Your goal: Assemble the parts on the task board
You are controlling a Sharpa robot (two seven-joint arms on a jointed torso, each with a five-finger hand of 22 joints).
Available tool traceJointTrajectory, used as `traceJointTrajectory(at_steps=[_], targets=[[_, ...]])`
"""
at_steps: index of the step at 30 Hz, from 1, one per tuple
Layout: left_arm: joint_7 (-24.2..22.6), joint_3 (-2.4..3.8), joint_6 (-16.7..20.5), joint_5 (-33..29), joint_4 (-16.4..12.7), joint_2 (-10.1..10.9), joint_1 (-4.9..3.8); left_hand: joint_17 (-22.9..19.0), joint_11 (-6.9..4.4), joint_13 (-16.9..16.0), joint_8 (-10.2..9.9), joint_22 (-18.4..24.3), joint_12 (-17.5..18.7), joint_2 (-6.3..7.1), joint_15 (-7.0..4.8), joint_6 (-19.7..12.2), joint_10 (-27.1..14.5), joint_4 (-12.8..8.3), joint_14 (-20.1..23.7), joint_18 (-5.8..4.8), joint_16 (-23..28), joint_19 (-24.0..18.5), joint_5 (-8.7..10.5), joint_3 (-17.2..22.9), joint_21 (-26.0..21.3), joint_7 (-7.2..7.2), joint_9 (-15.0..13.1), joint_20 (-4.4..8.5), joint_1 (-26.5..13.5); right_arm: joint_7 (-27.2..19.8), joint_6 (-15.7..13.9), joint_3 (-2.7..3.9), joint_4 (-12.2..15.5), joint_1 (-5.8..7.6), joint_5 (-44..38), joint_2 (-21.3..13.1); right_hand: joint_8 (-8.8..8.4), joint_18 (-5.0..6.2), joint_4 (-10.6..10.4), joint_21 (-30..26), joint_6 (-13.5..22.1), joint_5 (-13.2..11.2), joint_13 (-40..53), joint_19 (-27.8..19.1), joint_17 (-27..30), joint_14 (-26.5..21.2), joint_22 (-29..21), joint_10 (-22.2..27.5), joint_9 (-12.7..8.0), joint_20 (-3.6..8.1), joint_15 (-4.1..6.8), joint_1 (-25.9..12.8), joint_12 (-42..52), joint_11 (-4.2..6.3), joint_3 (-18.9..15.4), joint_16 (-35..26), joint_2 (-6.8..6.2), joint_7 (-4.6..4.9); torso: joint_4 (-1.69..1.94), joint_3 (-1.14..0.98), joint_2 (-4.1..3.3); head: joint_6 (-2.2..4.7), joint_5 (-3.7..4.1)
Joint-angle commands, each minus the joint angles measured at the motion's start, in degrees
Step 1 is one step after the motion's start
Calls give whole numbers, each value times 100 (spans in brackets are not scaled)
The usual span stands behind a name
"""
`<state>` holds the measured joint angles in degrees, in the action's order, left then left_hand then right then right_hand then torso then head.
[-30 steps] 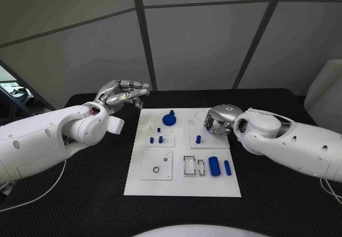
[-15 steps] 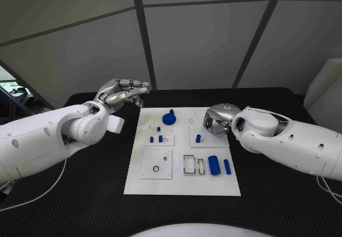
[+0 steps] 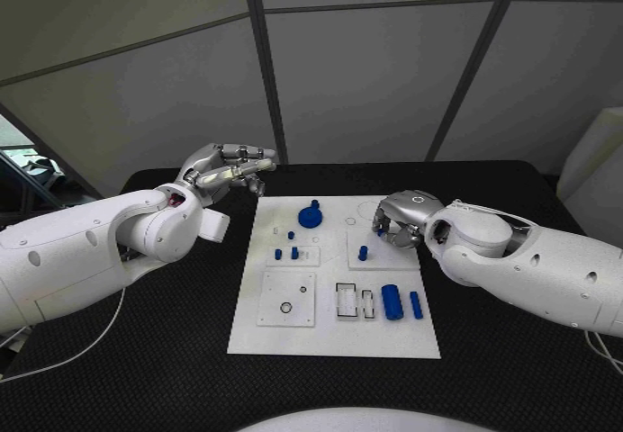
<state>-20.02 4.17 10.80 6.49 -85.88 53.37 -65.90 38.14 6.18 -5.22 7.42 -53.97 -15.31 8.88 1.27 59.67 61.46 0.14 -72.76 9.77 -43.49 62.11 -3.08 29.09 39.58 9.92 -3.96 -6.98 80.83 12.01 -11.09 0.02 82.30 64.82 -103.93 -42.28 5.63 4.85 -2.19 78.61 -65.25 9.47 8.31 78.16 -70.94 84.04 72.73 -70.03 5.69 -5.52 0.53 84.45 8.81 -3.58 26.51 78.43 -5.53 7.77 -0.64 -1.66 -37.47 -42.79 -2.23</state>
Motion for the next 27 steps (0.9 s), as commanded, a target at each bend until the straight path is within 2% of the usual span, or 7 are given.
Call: traceJointTrajectory(at_steps=[1, 10, 17, 22, 27], targets=[[-101, 3, -74, -78, 18, -19, -7, -14, 11, -7, -13, 10, -39, -26, 3, -4, -48, -18, 57, 69, -30, -38, 3, -21, -39, 51, 5, 3, -46, -26, -440, 9, 127, 13, -83, -54, 23, -80, 31, 28, -50, 43, 3, 45, -4, 282, 21, -60, 1, 17, 31, -4, -22, -8, 13, 33, 38, 11, -2, 3, 4, 4, -32], [-94, 0, -68, -84, 73, -45, -7, -14, 11, -7, -13, 10, -39, -26, 3, -4, -48, -18, 57, 69, -30, -38, 3, -21, -39, 51, 5, 3, -46, -81, -760, 16, 470, 15, -15, -260, 19, -88, 55, 54, -54, 48, -1, 66, -20, 285, 58, -71, 3, 17, 30, -22, -41, -9, 22, 48, 17, 12, -2, 6, 6, 1, -16], [-87, -3, -66, -85, 134, -67, -7, -14, 11, -7, -13, 10, -39, -26, 3, -4, -48, -18, 57, 69, -30, -38, 3, -21, -39, 51, 5, 3, -46, -55, -841, 37, 947, 19, 79, -515, 18, -92, 67, 67, -60, 50, -3, 76, -22, 286, 78, -78, 5, 16, 30, -33, -52, -9, 26, 52, 4, 13, -4, 11, 10, -10, -2], [-78, -7, -64, -85, 182, -106, -8, -22, 11, -8, -12, 14, -44, -32, 5, -3, -49, -17, 67, 68, -34, -43, 3, -23, -46, 51, 5, 1, -50, -47, -884, 81, 1333, 20, 136, -599, 17, -96, 74, 78, -63, 52, -4, 86, -29, 287, 94, -83, 6, 16, 30, -40, -57, -9, 28, 58, -2, 13, -3, 10, 6, -13, -24], [-72, -10, -73, -85, 247, -180, -9, -24, 11, -8, -11, 15, -47, -34, 5, -2, -48, -17, 71, 68, -36, -44, 3, -24, -49, 51, 4, 0, -51, -71, -874, 100, 1631, 20, 222, -505, 17, -96, 78, 81, -65, 54, -5, 87, -27, 287, 97, -88, 7, 16, 30, -47, -62, -10, 30, 58, -5, 14, 14, 19, 4, -34, -90]])
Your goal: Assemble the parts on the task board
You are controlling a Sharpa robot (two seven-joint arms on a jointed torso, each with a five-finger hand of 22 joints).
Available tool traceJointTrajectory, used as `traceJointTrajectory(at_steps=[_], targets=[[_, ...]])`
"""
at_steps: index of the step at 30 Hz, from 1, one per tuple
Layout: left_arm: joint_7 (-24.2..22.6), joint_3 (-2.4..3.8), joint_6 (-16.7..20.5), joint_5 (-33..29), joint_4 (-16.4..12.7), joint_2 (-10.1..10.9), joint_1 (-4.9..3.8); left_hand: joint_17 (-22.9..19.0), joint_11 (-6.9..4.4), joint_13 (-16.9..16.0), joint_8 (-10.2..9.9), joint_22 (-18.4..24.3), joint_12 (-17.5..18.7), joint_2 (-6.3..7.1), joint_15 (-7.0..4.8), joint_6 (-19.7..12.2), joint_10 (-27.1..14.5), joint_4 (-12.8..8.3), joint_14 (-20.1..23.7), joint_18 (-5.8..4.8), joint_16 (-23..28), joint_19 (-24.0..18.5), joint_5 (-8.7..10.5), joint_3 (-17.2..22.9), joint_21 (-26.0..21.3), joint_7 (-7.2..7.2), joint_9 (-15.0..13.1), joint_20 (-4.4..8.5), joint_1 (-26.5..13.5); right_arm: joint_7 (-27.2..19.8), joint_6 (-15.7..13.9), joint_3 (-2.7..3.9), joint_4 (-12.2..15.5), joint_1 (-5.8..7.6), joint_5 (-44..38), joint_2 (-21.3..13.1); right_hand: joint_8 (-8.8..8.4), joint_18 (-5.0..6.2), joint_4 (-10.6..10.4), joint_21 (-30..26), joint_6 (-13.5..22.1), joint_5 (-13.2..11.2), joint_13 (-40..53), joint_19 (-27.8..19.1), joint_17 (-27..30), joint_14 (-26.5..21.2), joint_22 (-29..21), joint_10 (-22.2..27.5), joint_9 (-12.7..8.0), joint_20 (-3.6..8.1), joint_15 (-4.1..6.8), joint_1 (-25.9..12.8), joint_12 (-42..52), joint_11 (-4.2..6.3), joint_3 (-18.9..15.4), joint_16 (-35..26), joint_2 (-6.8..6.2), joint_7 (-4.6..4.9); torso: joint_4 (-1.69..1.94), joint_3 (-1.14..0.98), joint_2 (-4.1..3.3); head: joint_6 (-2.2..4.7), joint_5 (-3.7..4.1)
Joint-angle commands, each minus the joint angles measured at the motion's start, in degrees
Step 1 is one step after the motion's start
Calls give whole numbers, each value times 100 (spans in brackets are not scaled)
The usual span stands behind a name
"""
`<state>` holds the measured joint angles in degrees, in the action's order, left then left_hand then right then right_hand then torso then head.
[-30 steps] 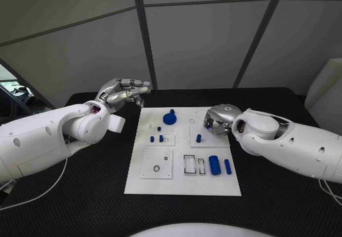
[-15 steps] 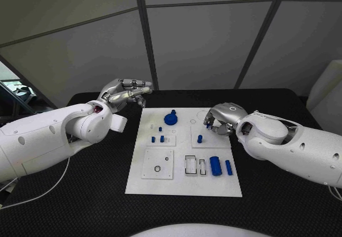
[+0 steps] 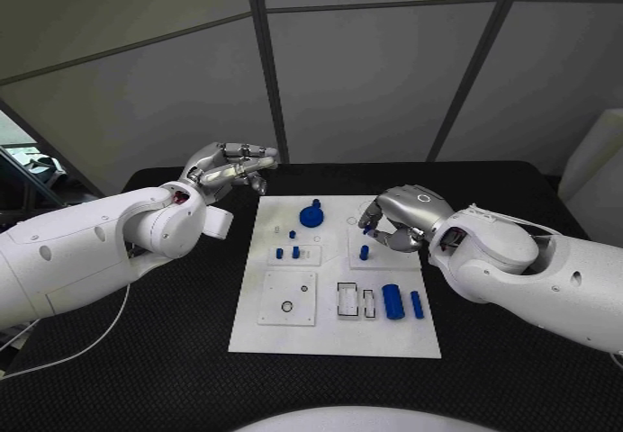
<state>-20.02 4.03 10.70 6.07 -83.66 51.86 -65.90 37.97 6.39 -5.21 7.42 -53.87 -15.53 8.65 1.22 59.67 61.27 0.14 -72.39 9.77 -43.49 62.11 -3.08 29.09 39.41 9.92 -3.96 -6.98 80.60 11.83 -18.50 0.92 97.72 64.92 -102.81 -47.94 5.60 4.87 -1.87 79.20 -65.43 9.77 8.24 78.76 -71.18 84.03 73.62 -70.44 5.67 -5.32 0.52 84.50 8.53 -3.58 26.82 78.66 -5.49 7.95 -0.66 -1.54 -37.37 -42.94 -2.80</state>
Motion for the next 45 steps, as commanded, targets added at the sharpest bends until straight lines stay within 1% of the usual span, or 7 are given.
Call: traceJointTrajectory(at_steps=[1, 7, 15, 20, 26, 33, 45], targets=[[-71, 3, -60, -43, 43, -49, -9, -8, -9, -8, -11, 5, -25, -11, 10, -2, -29, -17, 34, 68, -36, -44, 3, -24, -31, 51, 5, 1, -28, -61, -112, 12, 124, 9, 134, 129, 20, -98, 46, 21, -48, 25, 3, 26, -2, 287, 9, -47, 9, -4, 30, -52, -34, -9, -1, 35, -9, -4, 18, 9, -3, -33, -49], [-56, 1, -62, -44, 163, -197, -14, -19, -11, -11, -5, 10, -37, -20, 11, 5, -23, -14, 46, 69, -44, -49, 3, -30, -40, 49, 3, -1, -35, -156, 2, -26, 56, -16, 246, 593, 14, -100, 55, 29, -45, 37, 1, 31, 20, 283, 19, -51, 9, -5, 29, -64, -47, -11, 8, 25, -10, -3, 23, 14, -10, -61, -153], [6, -14, -20, -55, 248, -348, -26, -34, -13, -14, 5, 17, -54, -36, 12, 17, -17, -3, 57, 69, -58, -53, 3, -37, -52, 48, 0, -4, -50, -254, 188, -115, -174, -245, 265, 1028, 11, -102, 61, 37, -44, 48, 0, 37, 35, 280, 31, -56, 9, -5, 29, -72, -55, -12, 14, 18, -10, -1, -7, -7, -23, -131, -336], [13, -23, -29, -81, 253, -384, -30, -34, -13, -14, 5, 17, -54, -36, 12, 17, -17, -3, 57, 69, -58, -53, 3, -37, -52, 48, 0, -4, -50, -250, 372, -154, -301, -364, 235, 1165, 6, -151, 65, 174, -42, 55, -2, 176, 154, 257, 239, -61, 10, -7, 27, -94, -68, -14, 16, -49, -11, 1, 13, -2, -21, -171, -372], [19, -27, -34, -90, 258, -402, -31, -38, -13, -15, 6, 19, -56, -36, 12, 18, -17, -3, 61, 69, -60, -55, 4, -40, -55, 47, 0, -4, -52, -265, 481, -174, -383, -452, 205, 1261, 4, -155, 70, 187, -44, 59, -2, 187, 189, 249, 256, -67, 11, -8, 26, -109, -76, -14, 16, -69, -14, 0, 3, -4, -13, -222, -460], [25, -30, -51, -92, 262, -423, -32, -38, -13, -15, 6, 19, -56, -36, 12, 18, -17, -3, 61, 69, -60, -55, 4, -40, -55, 47, 0, -4, -52, -270, 558, -188, -433, -511, 156, 1328, 4, -158, 73, 197, -47, 61, -2, 196, 197, 247, 270, -71, 12, -8, 26, -115, -79, -13, 17, -73, -13, -1, 4, -2, -14, -268, -522], [41, -34, -75, -92, 262, -428, -32, -38, -13, -15, 6, 19, -56, -36, 12, 18, -17, -3, 61, 69, -60, -55, 4, -40, -55, 47, 0, -4, -52, -266, 674, -277, -497, -544, 74, 1405, 0, -162, 80, 211, -45, 64, -3, 208, 211, 243, 288, -76, 13, -8, 27, -129, -88, -12, 17, -81, -18, -1, 2, 1, -18, -304, -580]])
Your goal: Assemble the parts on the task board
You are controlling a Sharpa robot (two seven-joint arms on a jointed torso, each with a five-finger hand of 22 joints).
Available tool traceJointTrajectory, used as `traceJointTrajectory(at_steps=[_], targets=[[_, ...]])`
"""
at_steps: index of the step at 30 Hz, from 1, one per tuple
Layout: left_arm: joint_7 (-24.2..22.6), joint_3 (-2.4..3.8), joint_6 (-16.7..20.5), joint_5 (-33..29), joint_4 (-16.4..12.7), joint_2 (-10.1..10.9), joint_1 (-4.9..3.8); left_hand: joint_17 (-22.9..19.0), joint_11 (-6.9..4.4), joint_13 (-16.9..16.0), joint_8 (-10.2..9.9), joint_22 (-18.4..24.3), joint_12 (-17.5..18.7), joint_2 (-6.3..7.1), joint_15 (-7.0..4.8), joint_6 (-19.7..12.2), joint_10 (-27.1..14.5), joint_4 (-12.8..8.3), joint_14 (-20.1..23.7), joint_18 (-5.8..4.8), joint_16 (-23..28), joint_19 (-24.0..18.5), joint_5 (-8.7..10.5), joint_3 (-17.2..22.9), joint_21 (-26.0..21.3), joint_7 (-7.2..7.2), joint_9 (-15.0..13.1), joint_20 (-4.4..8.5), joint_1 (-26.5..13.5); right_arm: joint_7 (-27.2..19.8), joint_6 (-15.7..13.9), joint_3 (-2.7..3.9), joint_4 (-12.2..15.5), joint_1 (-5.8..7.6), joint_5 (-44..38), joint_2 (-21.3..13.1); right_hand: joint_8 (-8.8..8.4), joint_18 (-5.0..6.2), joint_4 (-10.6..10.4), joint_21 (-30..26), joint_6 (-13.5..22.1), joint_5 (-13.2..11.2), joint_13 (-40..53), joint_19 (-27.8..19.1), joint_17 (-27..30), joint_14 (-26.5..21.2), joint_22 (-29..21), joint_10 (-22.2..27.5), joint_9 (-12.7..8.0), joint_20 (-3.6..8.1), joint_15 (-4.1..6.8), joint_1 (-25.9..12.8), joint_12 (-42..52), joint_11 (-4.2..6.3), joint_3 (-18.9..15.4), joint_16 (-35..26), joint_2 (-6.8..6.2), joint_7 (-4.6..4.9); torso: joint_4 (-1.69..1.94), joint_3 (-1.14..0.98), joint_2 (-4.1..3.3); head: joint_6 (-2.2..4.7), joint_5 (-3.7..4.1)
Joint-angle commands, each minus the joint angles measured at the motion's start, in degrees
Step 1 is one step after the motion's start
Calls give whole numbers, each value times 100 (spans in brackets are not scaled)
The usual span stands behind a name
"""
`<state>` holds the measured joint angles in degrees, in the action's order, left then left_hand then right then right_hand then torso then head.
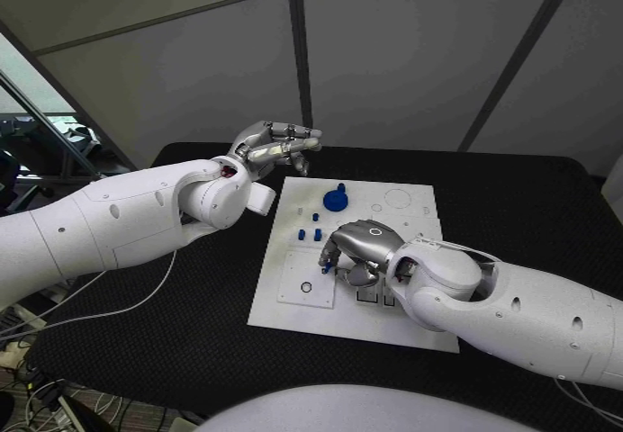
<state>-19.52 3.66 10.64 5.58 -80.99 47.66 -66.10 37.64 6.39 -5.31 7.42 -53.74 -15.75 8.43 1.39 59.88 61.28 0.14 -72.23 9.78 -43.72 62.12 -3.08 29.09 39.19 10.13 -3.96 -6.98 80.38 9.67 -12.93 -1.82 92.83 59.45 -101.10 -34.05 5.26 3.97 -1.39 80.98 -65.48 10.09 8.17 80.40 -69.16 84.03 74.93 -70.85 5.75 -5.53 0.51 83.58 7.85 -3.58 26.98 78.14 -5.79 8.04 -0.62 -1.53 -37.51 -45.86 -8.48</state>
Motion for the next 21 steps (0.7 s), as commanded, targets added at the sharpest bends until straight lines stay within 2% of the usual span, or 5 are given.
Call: traceJointTrajectory(at_steps=[1, 21], targets=[[-7, 3, -73, -43, -7, -7, -12, -5, -14, -5, 5, 5, -35, -14, -5, -3, -19, -3, 45, 69, -37, -55, 3, -40, -33, 26, 0, -4, -30, -47, 122, -5, -15, 3, -107, 22, 34, -72, 32, 33, -40, 31, 4, 44, 10, 243, 156, -35, 5, 12, 27, -37, -20, -13, 2, -28, 12, -9, -3, -2, -5, -15, -17], [33, 1, -111, -43, -2, -7, -13, -13, -14, -5, 6, 9, -39, -9, -5, -6, -23, -7, 54, 69, -42, -58, 4, -45, -39, 25, 1, -5, -30, -43, -20, -12, -57, -6, -216, 112, 29, -82, 39, 65, -37, 41, 3, 74, 22, 240, 202, -38, 5, 12, 27, -53, -33, -13, 6, -33, 15, -9, -2, -2, -2, -32, -66]])
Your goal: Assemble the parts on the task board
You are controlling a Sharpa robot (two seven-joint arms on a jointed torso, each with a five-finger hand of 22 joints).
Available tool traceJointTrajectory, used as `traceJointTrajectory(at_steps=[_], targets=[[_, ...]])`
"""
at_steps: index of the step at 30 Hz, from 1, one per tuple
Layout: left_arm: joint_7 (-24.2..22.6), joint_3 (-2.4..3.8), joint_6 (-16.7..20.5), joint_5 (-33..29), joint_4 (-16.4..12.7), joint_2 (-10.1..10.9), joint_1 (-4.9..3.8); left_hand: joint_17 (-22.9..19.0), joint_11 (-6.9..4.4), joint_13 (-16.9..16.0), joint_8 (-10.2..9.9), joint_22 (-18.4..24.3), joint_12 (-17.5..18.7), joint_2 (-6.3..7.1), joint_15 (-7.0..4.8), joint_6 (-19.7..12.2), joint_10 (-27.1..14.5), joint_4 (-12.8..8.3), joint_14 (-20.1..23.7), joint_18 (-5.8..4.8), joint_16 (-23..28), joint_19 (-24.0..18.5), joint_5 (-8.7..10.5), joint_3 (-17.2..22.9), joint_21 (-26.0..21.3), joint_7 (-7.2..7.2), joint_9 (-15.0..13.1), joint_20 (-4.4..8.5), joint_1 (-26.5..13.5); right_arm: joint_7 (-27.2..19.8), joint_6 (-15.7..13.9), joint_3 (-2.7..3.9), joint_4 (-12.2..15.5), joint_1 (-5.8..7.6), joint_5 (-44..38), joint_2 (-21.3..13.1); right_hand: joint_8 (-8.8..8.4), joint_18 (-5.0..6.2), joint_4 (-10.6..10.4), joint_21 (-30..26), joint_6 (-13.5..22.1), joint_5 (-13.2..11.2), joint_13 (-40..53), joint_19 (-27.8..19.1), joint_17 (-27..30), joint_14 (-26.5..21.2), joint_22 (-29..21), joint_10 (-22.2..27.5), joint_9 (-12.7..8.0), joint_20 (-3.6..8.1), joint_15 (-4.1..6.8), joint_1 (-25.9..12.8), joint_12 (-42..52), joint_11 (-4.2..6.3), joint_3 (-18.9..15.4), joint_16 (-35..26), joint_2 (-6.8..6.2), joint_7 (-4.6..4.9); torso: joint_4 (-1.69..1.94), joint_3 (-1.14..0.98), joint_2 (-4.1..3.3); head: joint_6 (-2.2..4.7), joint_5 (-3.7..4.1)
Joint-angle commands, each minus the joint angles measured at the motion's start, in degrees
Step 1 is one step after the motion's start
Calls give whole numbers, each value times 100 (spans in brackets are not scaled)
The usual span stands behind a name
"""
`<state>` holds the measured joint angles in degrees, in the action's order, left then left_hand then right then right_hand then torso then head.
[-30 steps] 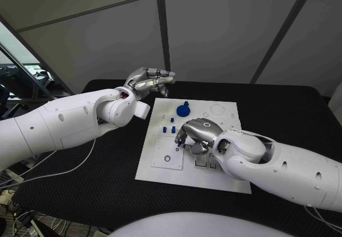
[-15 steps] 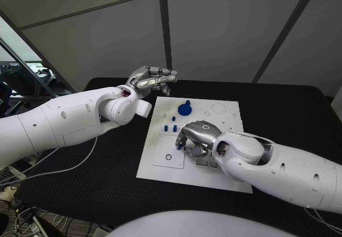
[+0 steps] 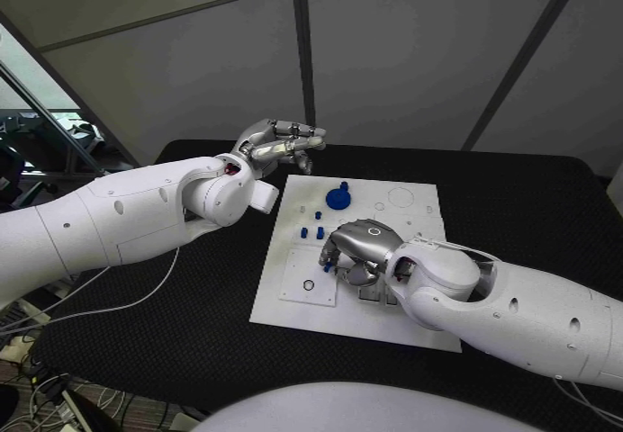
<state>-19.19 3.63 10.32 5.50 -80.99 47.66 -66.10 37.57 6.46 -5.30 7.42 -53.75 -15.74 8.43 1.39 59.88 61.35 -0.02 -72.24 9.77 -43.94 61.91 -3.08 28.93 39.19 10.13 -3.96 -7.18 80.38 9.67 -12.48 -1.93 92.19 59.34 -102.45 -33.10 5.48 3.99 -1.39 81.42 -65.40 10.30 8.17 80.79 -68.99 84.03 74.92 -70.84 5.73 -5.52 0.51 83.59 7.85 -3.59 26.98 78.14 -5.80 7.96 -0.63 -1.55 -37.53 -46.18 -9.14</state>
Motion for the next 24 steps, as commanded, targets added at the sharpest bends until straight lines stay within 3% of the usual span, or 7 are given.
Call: traceJointTrajectory(at_steps=[1, 24], targets=[[2, 4, -80, -36, -1, -8, -12, -15, -19, -6, 5, 13, -42, -9, -4, -9, -37, 10, 63, 70, -25, -40, 4, -34, -45, 28, 1, 14, -35, -46, -73, 0, 8, 4, -83, 23, 7, -85, 41, 24, -46, 22, 3, 38, 1, 240, 208, -40, 7, 11, 27, -54, -35, -11, 8, -32, 16, -2, 0, 0, 0, -1, -1], [42, 2, -124, -36, -3, -4, -16, -15, -19, -6, 5, 13, -42, -9, -4, -9, -37, 10, 63, 70, -25, -40, 4, -34, -45, 28, 1, 14, -35, 67, 172, 0, -90, -1, -214, 63, 7, -86, 48, 33, -52, 29, 4, 44, 12, 238, 219, -52, 10, 11, 28, -71, -43, -11, 10, -36, 19, -4, -1, 0, 0, -24, -17]])
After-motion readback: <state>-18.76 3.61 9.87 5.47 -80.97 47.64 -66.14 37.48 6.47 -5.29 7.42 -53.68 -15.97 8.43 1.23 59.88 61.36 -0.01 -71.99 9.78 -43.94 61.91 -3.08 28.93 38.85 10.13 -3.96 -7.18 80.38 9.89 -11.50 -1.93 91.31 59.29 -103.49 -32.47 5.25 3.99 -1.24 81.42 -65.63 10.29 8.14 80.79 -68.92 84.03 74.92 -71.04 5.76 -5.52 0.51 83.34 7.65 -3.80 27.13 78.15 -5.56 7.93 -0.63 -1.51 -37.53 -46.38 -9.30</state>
